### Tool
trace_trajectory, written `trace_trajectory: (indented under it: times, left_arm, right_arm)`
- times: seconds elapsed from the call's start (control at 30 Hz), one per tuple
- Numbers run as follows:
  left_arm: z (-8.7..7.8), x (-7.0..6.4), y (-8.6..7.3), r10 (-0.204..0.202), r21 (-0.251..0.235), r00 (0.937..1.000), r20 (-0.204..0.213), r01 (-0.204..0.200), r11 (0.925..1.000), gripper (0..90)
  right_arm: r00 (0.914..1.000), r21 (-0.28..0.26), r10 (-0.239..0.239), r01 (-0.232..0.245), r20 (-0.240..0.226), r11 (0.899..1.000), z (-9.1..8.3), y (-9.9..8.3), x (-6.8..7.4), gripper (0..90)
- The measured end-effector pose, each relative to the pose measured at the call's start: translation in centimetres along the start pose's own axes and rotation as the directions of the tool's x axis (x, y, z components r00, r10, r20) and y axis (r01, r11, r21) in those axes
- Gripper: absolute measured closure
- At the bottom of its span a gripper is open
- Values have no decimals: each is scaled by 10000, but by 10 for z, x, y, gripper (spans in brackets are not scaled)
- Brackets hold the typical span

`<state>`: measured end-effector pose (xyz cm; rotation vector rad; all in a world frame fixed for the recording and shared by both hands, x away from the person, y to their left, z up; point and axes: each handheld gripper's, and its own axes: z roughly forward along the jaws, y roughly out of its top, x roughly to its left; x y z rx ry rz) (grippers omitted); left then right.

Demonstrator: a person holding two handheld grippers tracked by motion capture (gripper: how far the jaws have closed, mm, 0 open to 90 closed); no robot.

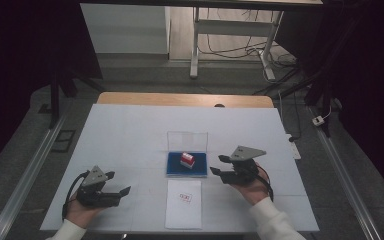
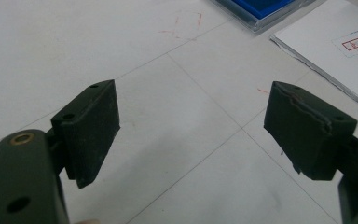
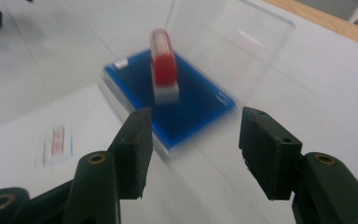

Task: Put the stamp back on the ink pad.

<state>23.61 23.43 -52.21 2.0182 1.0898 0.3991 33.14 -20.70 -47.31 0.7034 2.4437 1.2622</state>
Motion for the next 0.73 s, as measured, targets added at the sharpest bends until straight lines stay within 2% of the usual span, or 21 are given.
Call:
trace_trajectory:
  times: [0.1, 0.37, 0.53, 0.57, 0.73]
  left_arm:
    - [0, -1, 1, 29, -10, 10000, 57, -29, 10000, 181]
    - [2, -5, 2, 130, 11, 9998, 121, -130, 9999, 180]
    - [3, -7, 3, 189, 31, 9997, 144, -189, 9998, 180]
    - [3, -8, 3, 197, 35, 9997, 144, -197, 9998, 180]
    - [3, -8, 3, 201, 32, 9997, 145, -202, 9998, 180]
  right_arm:
    - [9996, 114, 60, -63, 286, 9999, -16, -16, -2, 443]
    - [9950, 36, 634, -639, 771, 9979, -50, -48, -12, 452]
    - [9915, 42, 868, -876, 972, 9961, -60, -60, -17, 458]
    - [9919, 23, 898, -904, 899, 9959, -61, -62, -18, 459]
    - [9924, 2, 846, -850, 892, 9964, -60, -62, -18, 459]
